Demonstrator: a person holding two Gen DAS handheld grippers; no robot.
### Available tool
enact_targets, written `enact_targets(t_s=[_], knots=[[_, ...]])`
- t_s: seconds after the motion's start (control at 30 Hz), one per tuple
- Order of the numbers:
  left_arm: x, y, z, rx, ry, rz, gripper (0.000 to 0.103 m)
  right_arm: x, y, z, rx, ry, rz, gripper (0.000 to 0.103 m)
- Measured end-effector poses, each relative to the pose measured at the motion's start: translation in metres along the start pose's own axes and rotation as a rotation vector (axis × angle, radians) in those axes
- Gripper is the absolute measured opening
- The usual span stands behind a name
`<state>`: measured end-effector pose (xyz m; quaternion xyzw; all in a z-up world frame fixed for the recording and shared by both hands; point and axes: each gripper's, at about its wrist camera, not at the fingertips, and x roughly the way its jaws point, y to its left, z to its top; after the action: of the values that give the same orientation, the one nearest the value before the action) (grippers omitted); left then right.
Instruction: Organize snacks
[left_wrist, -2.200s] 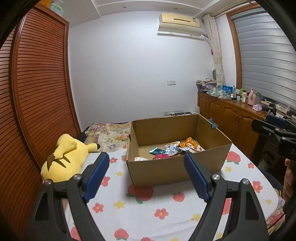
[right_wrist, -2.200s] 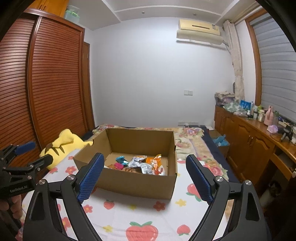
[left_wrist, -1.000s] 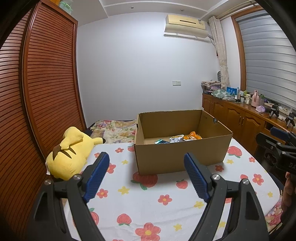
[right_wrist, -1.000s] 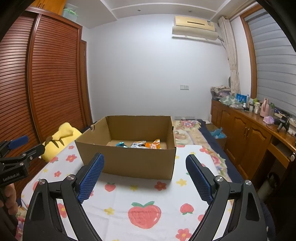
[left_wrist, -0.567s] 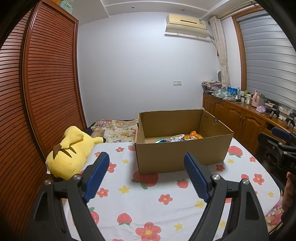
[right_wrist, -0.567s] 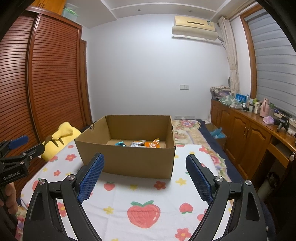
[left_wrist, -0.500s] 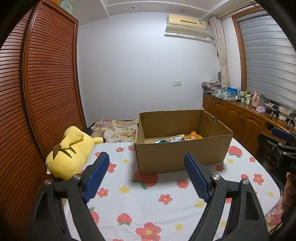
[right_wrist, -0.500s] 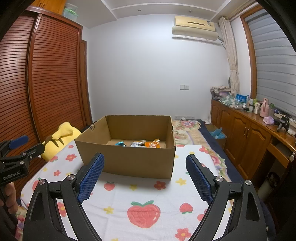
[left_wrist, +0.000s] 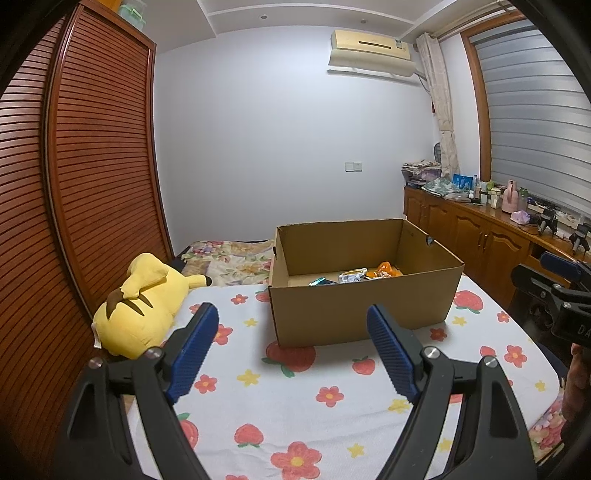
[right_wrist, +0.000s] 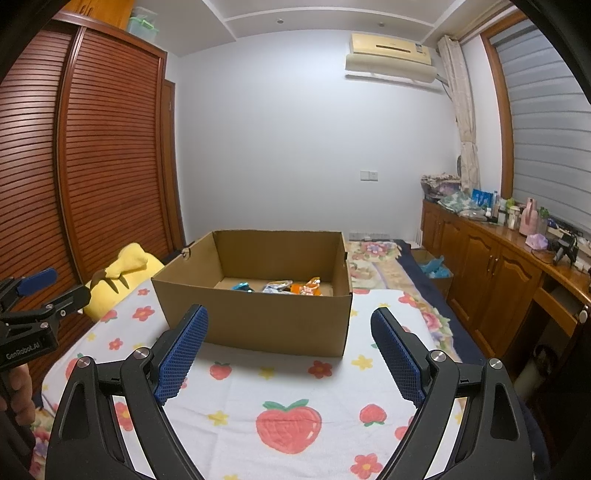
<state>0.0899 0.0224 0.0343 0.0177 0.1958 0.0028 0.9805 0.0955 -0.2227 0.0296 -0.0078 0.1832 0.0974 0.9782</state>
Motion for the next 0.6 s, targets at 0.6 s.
enact_targets(t_s=[0.6], knots=[[0.007, 0.0054, -0.0051, -0.01, 0.015, -0.002, 0.083, -0.0006, 0.0003, -0.0011, 0.006, 0.008, 0.002, 0.091]])
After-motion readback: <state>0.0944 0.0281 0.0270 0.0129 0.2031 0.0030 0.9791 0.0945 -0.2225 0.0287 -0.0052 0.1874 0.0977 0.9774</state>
